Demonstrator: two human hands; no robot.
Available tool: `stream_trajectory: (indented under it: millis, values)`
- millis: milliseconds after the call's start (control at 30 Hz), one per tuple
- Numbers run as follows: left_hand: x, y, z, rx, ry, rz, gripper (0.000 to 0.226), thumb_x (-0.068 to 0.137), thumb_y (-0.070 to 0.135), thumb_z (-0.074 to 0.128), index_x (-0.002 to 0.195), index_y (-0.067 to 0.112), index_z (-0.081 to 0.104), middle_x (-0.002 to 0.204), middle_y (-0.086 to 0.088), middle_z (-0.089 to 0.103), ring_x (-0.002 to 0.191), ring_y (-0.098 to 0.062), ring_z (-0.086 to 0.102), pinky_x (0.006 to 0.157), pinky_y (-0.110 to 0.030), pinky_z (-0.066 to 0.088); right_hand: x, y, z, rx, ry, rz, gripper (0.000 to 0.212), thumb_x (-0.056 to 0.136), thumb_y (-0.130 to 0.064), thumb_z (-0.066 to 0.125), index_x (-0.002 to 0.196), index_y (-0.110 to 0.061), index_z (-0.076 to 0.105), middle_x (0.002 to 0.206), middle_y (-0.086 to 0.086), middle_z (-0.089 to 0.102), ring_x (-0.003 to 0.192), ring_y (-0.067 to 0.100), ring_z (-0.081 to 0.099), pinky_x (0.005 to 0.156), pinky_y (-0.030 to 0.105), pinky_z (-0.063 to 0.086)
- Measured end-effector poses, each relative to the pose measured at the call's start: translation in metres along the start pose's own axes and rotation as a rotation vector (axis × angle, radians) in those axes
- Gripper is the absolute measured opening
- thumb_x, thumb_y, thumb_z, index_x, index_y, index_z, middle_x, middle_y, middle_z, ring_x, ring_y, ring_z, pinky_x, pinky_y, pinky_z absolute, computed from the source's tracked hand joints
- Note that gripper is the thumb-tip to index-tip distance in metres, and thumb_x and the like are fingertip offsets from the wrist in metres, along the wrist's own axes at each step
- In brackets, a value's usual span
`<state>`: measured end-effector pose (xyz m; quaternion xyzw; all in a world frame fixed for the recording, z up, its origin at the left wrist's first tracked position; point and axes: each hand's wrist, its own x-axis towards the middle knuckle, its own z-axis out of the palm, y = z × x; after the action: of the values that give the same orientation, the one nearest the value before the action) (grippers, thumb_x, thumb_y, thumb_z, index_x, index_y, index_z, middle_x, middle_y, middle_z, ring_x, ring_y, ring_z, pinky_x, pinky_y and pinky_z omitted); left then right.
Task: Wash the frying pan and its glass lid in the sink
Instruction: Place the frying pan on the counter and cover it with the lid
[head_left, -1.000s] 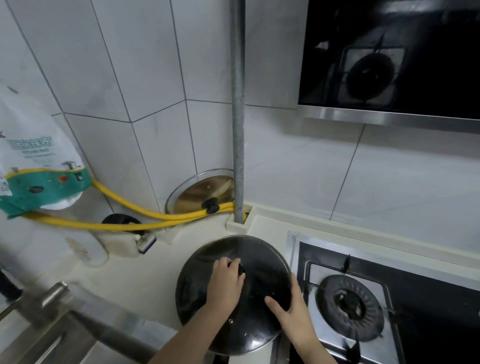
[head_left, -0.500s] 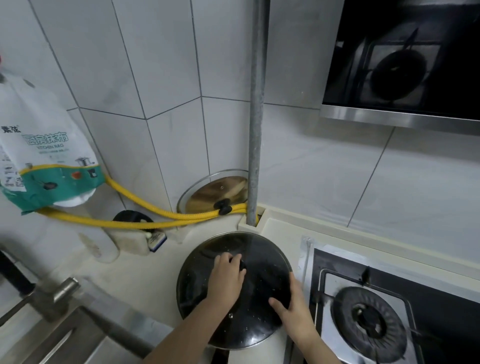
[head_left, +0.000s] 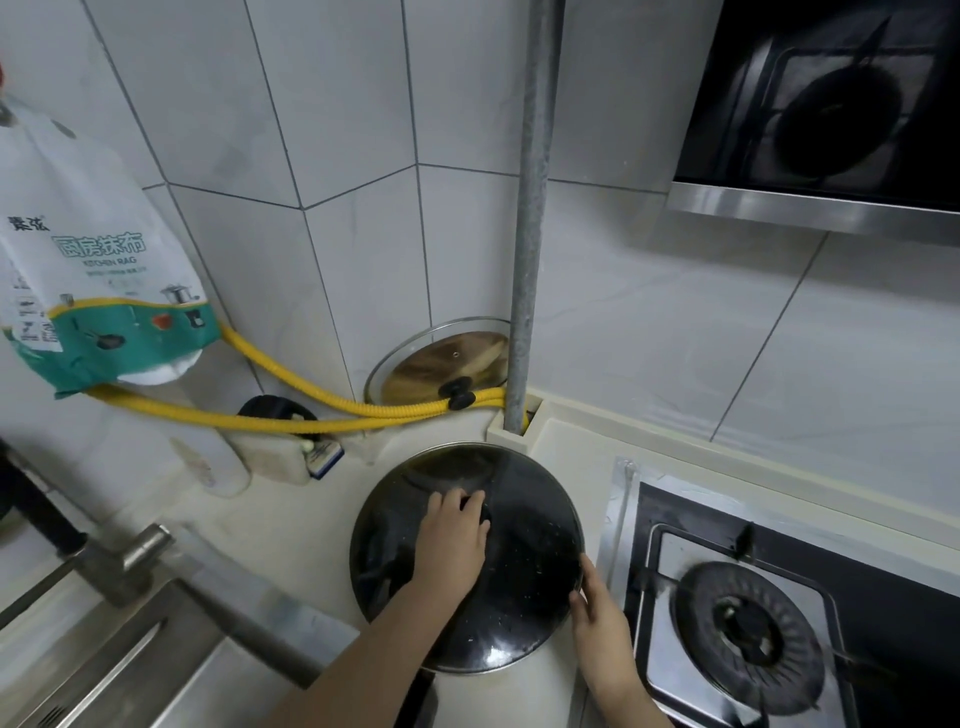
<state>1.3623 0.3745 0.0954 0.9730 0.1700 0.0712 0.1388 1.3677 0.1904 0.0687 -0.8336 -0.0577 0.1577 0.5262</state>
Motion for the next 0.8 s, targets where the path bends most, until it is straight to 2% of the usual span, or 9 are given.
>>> stream_trajectory:
  millis: [133,233,267,333,433,533,667,800]
  values:
    - [-0.001,0.000,0.004,0.012,0.005,-0.033,0.045,0.099,0.033,0.037,0.142,0.023,0.035,0.142,0.000,0.043,0.127,-0.021,0.036,0.104,-0.030,0.037,0.003,0.000,0.000,-0.008,-0.021,0.028,0.050,0.095,0.004,0.037,0.143,-0.010,0.032,0.145,0.005,0.042,0.136,0.019,0.037,0.103,0.016,0.023]
    - [-0.004,0.004,0.003,0.034,0.009,-0.069,0.045,0.099,0.034,0.036,0.144,0.025,0.032,0.146,0.001,0.040,0.128,-0.020,0.036,0.102,-0.030,0.037,0.004,-0.005,-0.004,-0.036,-0.060,0.051,0.050,0.095,0.006,0.035,0.142,-0.008,0.031,0.131,-0.002,0.043,0.133,0.017,0.037,0.095,0.009,0.023]
    - [-0.006,0.005,0.002,0.044,0.008,-0.082,0.046,0.100,0.034,0.035,0.144,0.026,0.030,0.147,0.001,0.038,0.129,-0.021,0.036,0.102,-0.031,0.037,0.004,-0.005,-0.005,-0.067,-0.065,0.053,0.050,0.095,0.005,0.036,0.143,-0.009,0.031,0.129,-0.004,0.043,0.132,0.016,0.038,0.097,0.010,0.024]
    - [-0.012,0.009,0.000,0.053,-0.004,-0.106,0.047,0.100,0.033,0.035,0.146,0.028,0.026,0.150,0.001,0.033,0.131,-0.022,0.034,0.104,-0.034,0.037,0.005,-0.002,-0.007,-0.190,-0.074,0.048,0.050,0.095,-0.002,0.041,0.143,-0.013,0.031,0.138,-0.001,0.043,0.133,0.019,0.039,0.106,0.020,0.026]
    - [-0.024,0.014,-0.005,0.057,-0.048,-0.114,0.054,0.099,0.031,0.037,0.148,0.031,0.016,0.157,-0.001,0.019,0.137,-0.025,0.029,0.109,-0.038,0.033,0.004,-0.002,-0.010,-0.399,-0.122,0.031,0.054,0.094,-0.015,0.046,0.145,-0.016,0.027,0.152,0.010,0.028,0.140,0.024,0.029,0.114,0.029,0.022]
    - [-0.039,0.017,-0.012,0.073,-0.091,-0.114,0.060,0.098,0.029,0.041,0.149,0.031,0.011,0.160,-0.003,0.009,0.141,-0.027,0.024,0.113,-0.041,0.028,-0.001,-0.007,-0.014,-0.609,-0.161,-0.044,0.056,0.094,-0.032,0.045,0.145,-0.017,0.025,0.157,0.009,0.013,0.145,0.025,0.016,0.117,0.031,0.014]
    - [-0.062,0.015,-0.020,0.144,-0.160,-0.169,0.062,0.097,0.032,0.043,0.149,0.031,0.010,0.159,-0.006,0.012,0.143,-0.031,0.019,0.115,-0.047,0.023,-0.008,-0.019,-0.013,-0.893,-0.220,-0.178,0.060,0.092,-0.048,0.040,0.144,-0.021,0.028,0.159,0.004,0.003,0.146,0.025,0.003,0.119,0.037,0.014]
    - [-0.077,0.019,-0.032,0.241,-0.259,-0.200,0.059,0.098,0.037,0.040,0.149,0.027,0.014,0.159,-0.009,0.013,0.145,-0.033,0.014,0.118,-0.051,0.013,-0.011,-0.035,-0.010,-1.005,-0.303,-0.252,0.063,0.093,-0.049,0.037,0.147,-0.022,0.020,0.160,0.004,-0.004,0.147,0.025,-0.006,0.118,0.048,0.007]
